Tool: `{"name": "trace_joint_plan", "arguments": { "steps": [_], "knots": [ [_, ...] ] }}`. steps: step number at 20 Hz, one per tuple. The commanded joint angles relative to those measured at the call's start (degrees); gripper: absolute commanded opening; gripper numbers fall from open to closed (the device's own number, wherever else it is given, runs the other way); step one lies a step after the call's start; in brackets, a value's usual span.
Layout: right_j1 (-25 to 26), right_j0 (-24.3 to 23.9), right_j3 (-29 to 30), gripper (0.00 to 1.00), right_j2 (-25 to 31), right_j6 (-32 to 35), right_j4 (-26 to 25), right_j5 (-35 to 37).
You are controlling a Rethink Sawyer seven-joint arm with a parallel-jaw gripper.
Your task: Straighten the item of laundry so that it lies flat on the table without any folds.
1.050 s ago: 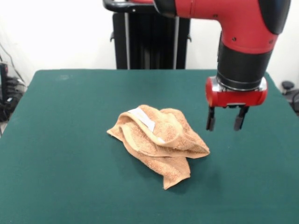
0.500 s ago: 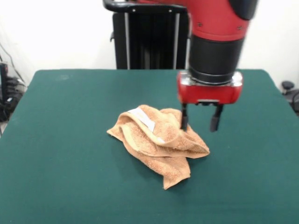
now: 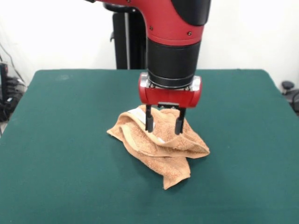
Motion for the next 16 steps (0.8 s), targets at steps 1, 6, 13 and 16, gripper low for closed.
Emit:
{"name": "trace_joint_plan", "arguments": {
  "steps": [1, 6, 13, 16],
  "knots": [
    [3.24, 0.95, 2.59, 1.0, 5.31, 4.41, -2.36, -0.45],
    [3.75, 0.53, 2.08, 1.0, 5.81, 4.51, -2.72, -0.81],
    [5.1, 0.16, 1.69, 1.0, 6.31, 4.42, -2.79, -2.38],
    [5.64, -0.13, 1.35, 1.0, 6.63, 4.22, -2.77, -2.84]
  ]
}}
